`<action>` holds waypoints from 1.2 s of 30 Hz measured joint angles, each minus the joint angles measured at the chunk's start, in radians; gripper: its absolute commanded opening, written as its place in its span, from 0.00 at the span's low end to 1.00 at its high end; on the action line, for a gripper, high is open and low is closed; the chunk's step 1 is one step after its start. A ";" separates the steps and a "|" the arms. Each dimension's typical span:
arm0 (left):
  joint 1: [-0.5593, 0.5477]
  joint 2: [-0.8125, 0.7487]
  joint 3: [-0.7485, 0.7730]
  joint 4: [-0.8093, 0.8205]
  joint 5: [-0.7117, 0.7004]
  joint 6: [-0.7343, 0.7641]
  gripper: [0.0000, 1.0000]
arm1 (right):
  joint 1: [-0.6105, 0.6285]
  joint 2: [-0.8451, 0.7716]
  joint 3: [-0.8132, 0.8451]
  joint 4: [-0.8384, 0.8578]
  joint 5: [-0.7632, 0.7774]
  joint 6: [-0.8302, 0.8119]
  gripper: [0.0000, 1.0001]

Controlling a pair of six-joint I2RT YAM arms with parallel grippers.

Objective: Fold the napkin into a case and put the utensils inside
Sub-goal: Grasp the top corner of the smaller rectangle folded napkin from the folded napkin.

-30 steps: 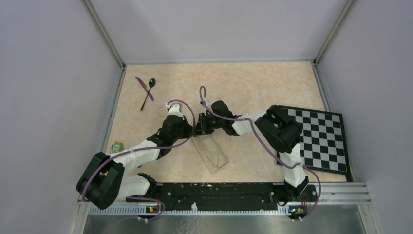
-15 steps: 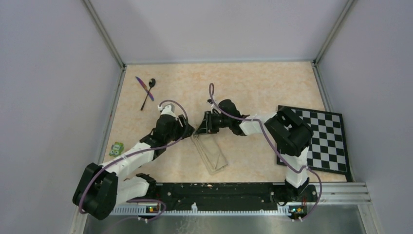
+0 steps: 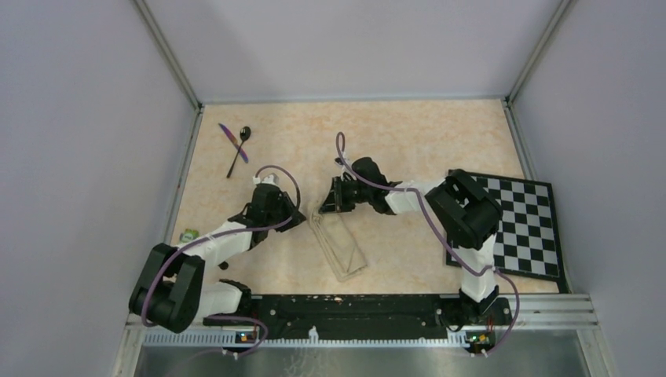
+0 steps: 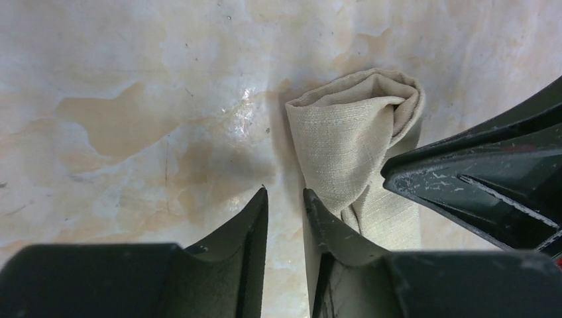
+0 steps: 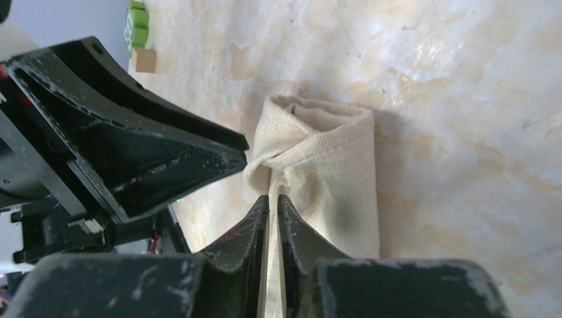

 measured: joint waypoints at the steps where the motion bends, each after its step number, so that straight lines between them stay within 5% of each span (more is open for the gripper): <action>1: 0.000 0.020 0.000 0.011 0.010 -0.002 0.26 | 0.000 0.011 0.008 0.000 0.002 -0.001 0.06; 12: -0.043 0.174 -0.002 0.206 0.072 -0.056 0.24 | 0.034 0.182 0.090 0.171 0.058 0.198 0.10; 23: -0.003 0.035 -0.047 0.106 0.049 -0.023 0.43 | -0.025 0.048 -0.057 0.156 0.035 0.168 0.22; 36: 0.018 0.164 0.019 0.167 0.112 -0.007 0.40 | 0.027 0.090 -0.043 0.180 0.015 0.114 0.07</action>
